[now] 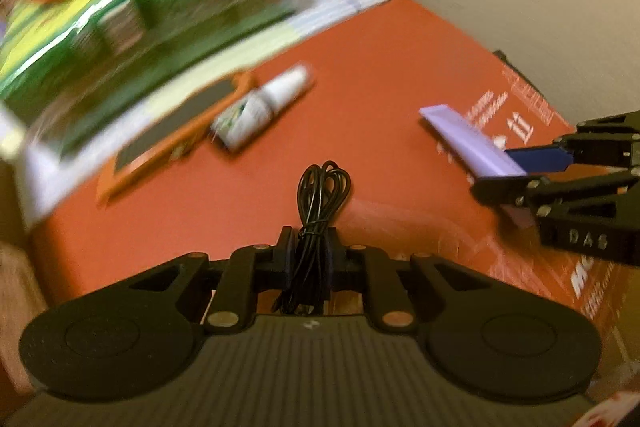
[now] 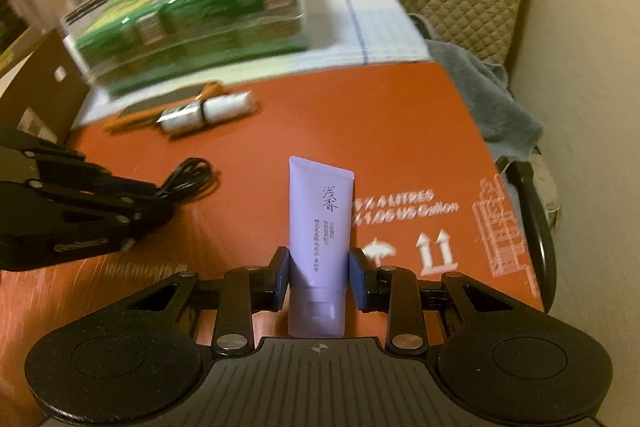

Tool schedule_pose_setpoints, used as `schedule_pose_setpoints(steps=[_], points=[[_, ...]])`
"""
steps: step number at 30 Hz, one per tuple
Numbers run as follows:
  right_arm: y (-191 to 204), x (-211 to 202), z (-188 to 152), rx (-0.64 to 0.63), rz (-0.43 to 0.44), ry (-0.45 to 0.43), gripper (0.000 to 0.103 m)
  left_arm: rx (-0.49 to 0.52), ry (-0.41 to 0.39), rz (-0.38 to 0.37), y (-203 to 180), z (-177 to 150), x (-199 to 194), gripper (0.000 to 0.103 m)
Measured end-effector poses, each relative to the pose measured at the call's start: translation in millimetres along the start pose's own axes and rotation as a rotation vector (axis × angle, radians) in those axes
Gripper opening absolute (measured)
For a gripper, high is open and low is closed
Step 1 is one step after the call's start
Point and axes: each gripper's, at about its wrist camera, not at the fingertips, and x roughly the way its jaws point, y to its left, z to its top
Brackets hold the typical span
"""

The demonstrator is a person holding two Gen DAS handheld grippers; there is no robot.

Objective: Organize rigid objects
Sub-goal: 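Grasp the purple tube with the right tool while the left tool grasps the black cable, then carry the purple tube with the right tool while the left tool carries the cable to the brown box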

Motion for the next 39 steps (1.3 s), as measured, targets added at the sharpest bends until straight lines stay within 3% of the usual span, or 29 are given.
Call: schedule_pose_setpoints(steps=[7,21,39], points=[[14,-5,-13,-0.059,0.024,0.018,0.029,-0.078,0.030,0.019,7,-27,-15,0.013],[24,4,-10,-0.119,-0.037,-0.019,0.029,-0.077,-0.011,0.049,-3,-22,-10,0.011],[26,-5,-17,-0.116,-0.014,-0.014,0.029,-0.117,-0.056,0.052,-3,-40,-28,0.011]])
